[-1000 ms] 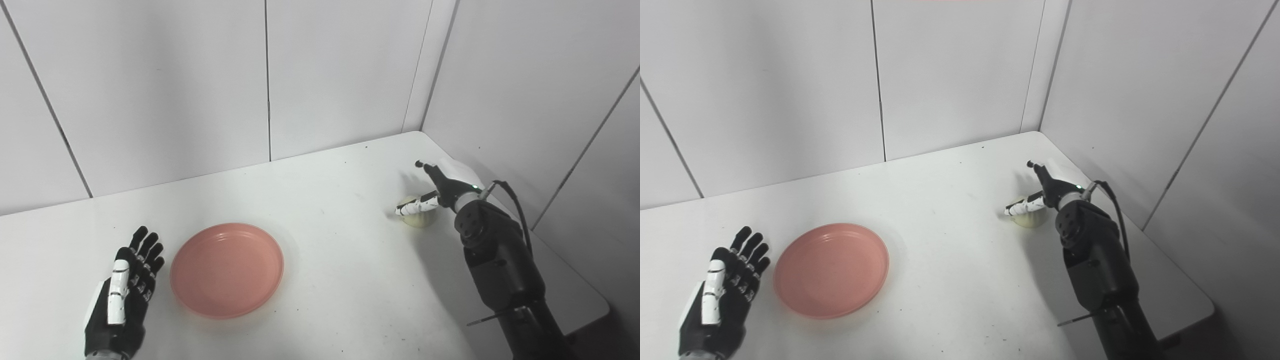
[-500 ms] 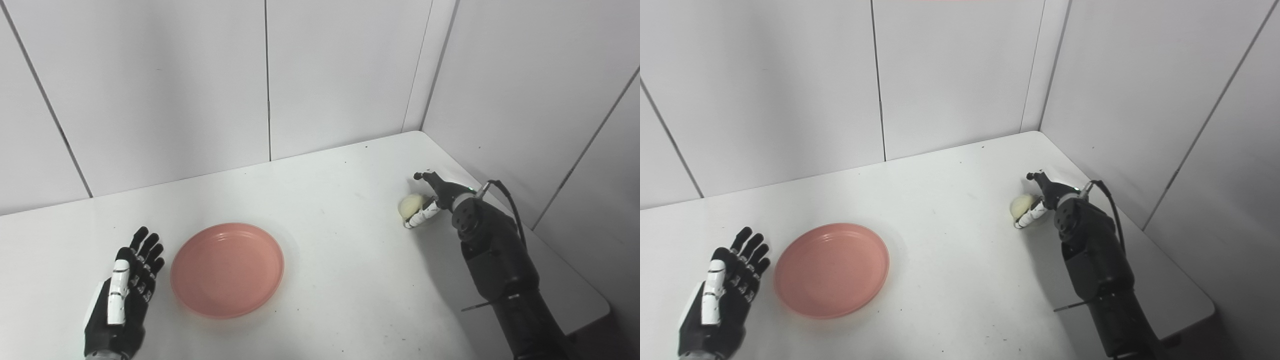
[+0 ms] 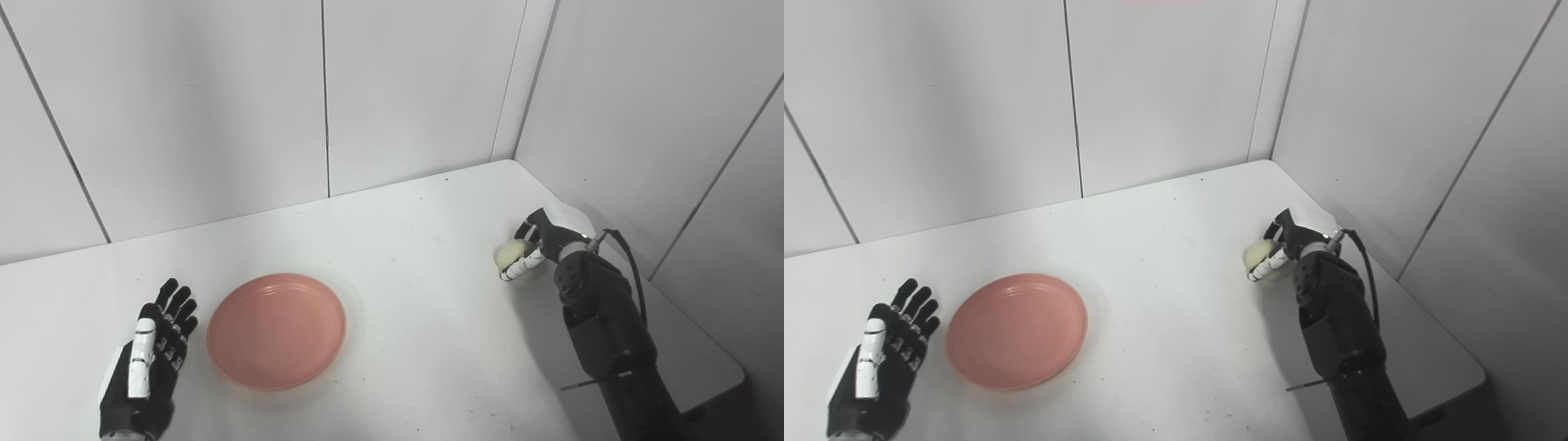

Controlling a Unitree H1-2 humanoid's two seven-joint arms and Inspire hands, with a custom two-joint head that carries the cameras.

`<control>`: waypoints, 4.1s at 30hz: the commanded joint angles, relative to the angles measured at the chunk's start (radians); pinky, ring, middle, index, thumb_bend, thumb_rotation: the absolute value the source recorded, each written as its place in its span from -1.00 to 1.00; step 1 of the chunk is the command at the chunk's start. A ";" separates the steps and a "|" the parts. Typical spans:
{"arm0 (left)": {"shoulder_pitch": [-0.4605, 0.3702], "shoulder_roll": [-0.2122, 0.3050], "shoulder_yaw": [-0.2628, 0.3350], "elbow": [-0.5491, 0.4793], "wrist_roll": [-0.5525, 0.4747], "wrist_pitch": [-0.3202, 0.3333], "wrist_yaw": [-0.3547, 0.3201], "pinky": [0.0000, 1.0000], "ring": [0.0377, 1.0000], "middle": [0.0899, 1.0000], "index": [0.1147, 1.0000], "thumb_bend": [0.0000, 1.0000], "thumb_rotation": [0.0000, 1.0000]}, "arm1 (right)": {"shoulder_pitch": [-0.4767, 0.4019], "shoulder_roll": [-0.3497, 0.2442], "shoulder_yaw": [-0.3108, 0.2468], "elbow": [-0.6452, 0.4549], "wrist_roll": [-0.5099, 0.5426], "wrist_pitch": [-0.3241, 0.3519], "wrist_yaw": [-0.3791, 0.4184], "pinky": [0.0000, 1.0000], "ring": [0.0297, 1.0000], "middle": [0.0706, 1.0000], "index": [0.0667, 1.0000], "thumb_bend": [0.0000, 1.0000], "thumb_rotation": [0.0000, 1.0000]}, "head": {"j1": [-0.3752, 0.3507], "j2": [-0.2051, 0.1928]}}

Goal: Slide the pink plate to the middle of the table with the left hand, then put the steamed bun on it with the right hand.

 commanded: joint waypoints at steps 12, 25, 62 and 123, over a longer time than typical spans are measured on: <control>0.019 -0.041 -0.050 -0.022 0.043 -0.028 0.020 1.00 0.98 0.96 0.92 0.00 1.00 | -0.006 0.003 -0.007 -0.180 0.215 -0.116 -0.310 -0.57 -0.45 -0.21 -0.08 0.05 -1.00 | 0.267 -0.002; -0.011 -0.127 -0.062 0.095 0.098 -0.107 0.089 1.00 1.00 0.98 0.94 0.05 1.00 | 0.011 0.056 0.044 -0.224 0.548 -0.409 -0.450 -0.62 -0.51 -0.18 -0.06 0.04 -1.00 | 0.480 -0.011; -0.047 -0.172 -0.055 0.204 0.097 -0.206 0.100 1.00 1.00 1.00 0.98 0.05 0.98 | 0.093 0.233 0.460 -0.162 0.418 -0.707 -0.455 -0.31 -0.08 0.02 -0.15 -0.01 -1.00 | 0.715 -0.015; -0.010 -0.060 -0.022 0.002 0.088 -0.028 0.085 1.00 1.00 1.00 0.97 0.15 1.00 | 0.097 0.313 0.395 -0.045 0.529 -0.816 -0.477 0.78 0.94 0.98 0.93 0.29 0.08 | 0.452 0.026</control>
